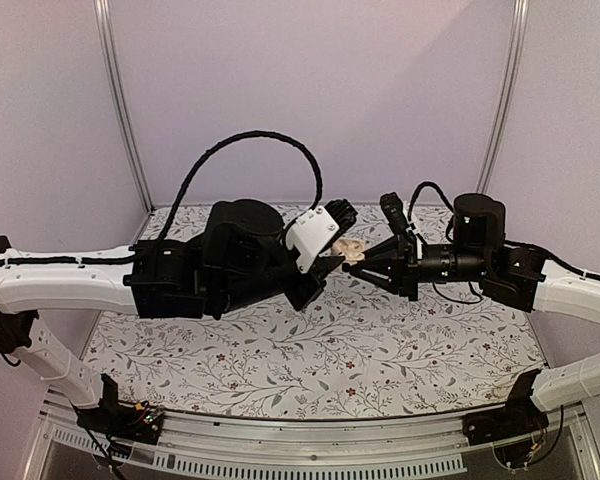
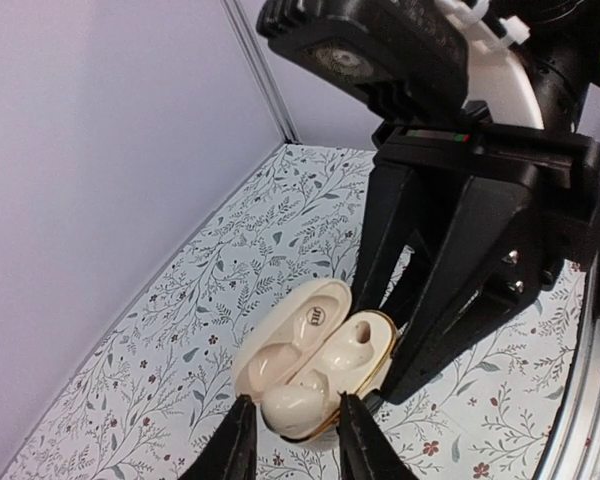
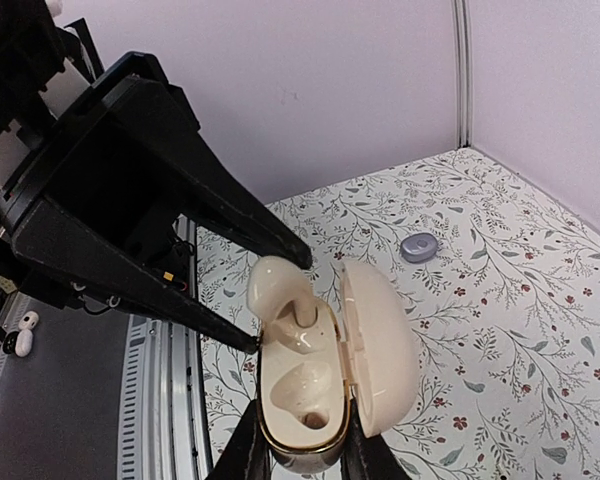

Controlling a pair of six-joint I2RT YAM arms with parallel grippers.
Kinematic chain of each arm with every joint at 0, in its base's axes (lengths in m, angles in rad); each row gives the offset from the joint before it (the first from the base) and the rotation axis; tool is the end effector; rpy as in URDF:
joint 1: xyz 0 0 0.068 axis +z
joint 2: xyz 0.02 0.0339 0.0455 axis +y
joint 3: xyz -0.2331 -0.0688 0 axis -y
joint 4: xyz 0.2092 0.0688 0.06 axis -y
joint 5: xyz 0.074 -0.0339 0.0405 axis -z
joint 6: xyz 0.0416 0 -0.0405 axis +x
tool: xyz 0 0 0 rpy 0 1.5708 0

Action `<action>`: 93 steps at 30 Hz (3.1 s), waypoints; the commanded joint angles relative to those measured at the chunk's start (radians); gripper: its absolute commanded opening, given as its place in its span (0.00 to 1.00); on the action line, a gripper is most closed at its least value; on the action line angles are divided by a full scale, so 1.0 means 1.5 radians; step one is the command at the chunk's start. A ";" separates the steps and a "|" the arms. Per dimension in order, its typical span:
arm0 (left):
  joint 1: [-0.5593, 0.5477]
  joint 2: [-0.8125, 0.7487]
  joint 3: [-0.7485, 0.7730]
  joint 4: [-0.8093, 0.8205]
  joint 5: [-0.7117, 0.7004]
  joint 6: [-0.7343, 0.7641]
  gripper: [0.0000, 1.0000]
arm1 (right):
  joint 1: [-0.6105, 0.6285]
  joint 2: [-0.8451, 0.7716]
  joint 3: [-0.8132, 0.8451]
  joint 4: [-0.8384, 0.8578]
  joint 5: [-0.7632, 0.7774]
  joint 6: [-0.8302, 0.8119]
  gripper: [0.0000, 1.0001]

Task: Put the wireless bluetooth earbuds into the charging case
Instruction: Insert the left earbud into the left side groove of the charging case, then adjust the left earbud in the left side groove of the charging case.

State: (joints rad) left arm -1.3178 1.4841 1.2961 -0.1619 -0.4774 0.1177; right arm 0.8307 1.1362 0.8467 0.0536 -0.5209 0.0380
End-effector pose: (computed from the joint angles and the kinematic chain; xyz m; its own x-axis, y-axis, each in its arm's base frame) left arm 0.0988 -0.3058 0.3275 0.0031 0.4048 -0.9144 0.7568 0.5968 0.2667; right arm 0.1510 0.1960 0.2970 -0.1942 -0.1638 -0.9672 -0.9601 0.2340 0.1532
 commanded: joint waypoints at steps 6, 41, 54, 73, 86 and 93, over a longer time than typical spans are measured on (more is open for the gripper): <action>-0.009 -0.051 -0.011 0.015 0.046 -0.024 0.42 | -0.002 -0.001 0.026 0.028 0.003 -0.002 0.00; 0.133 -0.106 -0.038 -0.051 0.374 -0.143 1.00 | 0.003 0.049 0.048 -0.014 -0.167 -0.075 0.00; 0.165 -0.090 -0.040 -0.035 0.393 -0.182 0.98 | 0.009 0.048 0.051 -0.021 -0.172 -0.083 0.00; 0.173 -0.074 -0.036 -0.049 0.375 -0.200 0.94 | 0.010 0.032 0.051 -0.012 -0.162 -0.076 0.00; 0.174 -0.111 -0.066 0.000 0.414 -0.195 1.00 | 0.009 0.029 0.045 0.003 -0.148 -0.060 0.00; 0.175 -0.120 -0.068 -0.003 0.417 -0.193 1.00 | 0.000 0.030 0.042 0.011 -0.143 -0.050 0.00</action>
State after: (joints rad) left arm -1.0718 1.3338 1.2083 -0.1955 0.1486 -0.1829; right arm 0.8375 1.1999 0.8913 0.0349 -0.7494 -0.0532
